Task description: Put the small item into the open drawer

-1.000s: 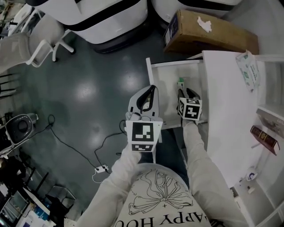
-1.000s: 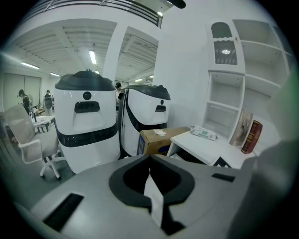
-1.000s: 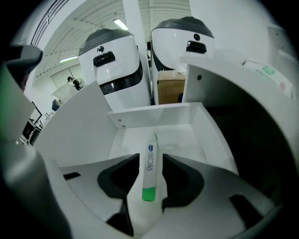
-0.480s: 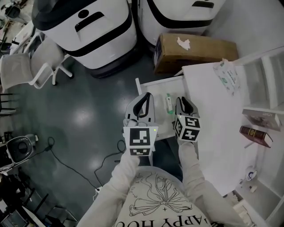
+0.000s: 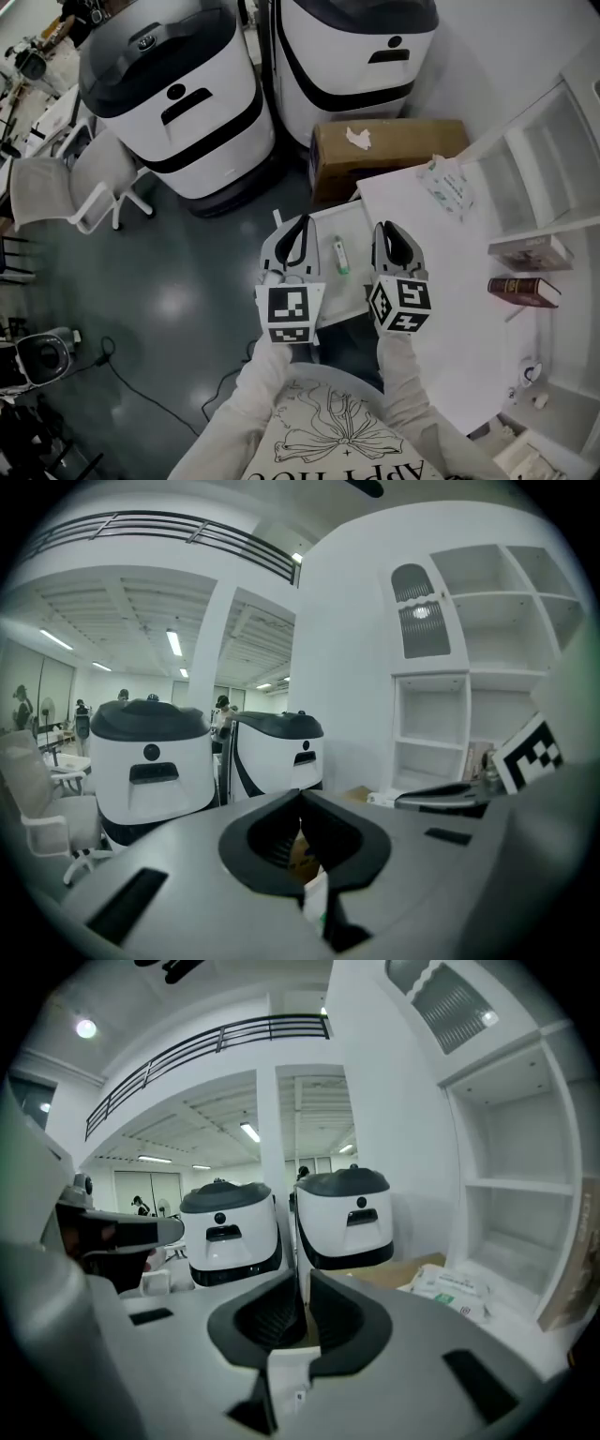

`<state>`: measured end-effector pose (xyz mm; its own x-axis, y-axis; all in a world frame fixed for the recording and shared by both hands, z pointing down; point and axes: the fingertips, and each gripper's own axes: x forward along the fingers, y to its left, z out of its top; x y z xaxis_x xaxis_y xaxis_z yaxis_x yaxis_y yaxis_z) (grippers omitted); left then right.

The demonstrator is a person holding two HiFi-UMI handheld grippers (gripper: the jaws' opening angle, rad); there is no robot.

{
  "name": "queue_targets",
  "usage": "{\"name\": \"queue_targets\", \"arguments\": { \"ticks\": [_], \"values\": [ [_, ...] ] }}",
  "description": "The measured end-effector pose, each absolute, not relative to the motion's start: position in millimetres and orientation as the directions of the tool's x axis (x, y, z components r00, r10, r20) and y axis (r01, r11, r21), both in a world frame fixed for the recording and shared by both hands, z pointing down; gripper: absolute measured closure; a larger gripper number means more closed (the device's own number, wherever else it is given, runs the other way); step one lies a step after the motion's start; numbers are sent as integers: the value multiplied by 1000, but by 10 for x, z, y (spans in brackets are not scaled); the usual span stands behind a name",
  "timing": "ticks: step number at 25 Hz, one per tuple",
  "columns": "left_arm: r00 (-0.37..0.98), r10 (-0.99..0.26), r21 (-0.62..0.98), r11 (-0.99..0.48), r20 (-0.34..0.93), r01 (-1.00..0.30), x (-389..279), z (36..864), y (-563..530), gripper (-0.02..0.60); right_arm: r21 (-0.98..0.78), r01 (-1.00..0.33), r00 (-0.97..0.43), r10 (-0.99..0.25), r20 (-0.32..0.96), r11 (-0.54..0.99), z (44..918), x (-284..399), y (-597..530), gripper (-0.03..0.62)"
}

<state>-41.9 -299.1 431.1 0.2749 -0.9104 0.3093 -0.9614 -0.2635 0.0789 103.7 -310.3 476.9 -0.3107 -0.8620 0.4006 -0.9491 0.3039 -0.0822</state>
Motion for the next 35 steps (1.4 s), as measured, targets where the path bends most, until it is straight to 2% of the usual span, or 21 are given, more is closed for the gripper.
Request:
{"name": "queue_targets", "arguments": {
  "ticks": [17,35],
  "values": [
    [265,-949,64,-258,170,-964,-551,3602,-3040,577,-18,-963,-268,-938,221,271,3800,1065,-3139,559],
    [264,-955,54,-259,134,-964,-601,3436,-2937,577,-11,-963,-266,-948,176,269,3592,982,-3004,566]
  ]
}}
